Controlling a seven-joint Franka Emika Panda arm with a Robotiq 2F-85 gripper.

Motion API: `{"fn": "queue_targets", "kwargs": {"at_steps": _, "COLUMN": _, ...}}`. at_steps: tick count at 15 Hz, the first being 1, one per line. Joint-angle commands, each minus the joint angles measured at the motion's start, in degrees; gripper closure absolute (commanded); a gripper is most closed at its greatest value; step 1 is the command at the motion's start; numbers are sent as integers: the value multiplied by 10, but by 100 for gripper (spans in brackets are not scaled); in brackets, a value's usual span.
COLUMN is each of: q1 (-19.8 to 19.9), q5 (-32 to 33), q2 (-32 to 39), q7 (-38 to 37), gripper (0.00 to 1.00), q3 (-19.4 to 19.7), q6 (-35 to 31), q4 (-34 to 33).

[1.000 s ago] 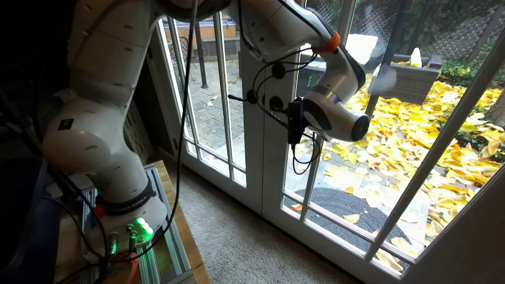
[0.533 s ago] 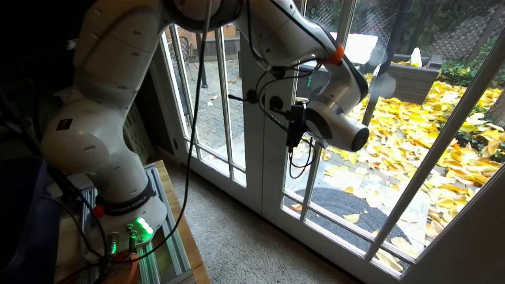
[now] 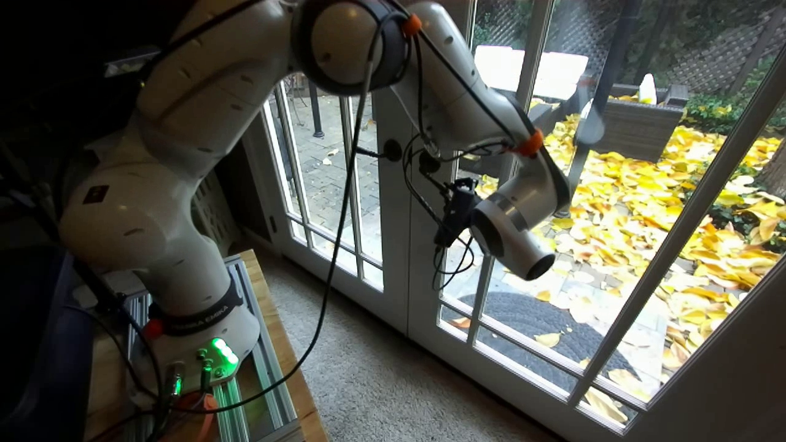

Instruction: Open the right door.

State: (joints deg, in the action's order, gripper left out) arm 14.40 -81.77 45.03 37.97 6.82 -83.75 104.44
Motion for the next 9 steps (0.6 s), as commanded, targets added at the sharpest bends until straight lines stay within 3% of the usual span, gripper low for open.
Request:
{"fn": "queue_targets", "kwargs": {"at_steps": 1, "q1": 0, "q5": -4, "q2": 86, "q7": 7, "gripper": 94, "q3": 2, "q6": 22, "q4": -10}}
{"fn": "queue_targets", "kwargs": {"at_steps": 6, "q1": -10, "q5": -19, "q2": 144, "q7": -38, "gripper": 94, "q3": 11, "q6": 87, "q4": -13}}
{"fn": "queue_targets", "kwargs": {"at_steps": 9, "q1": -9, "q5": -14, "q2": 143, "q7": -43, "gripper": 94, "q3": 30, "q6": 104, "q4": -21}}
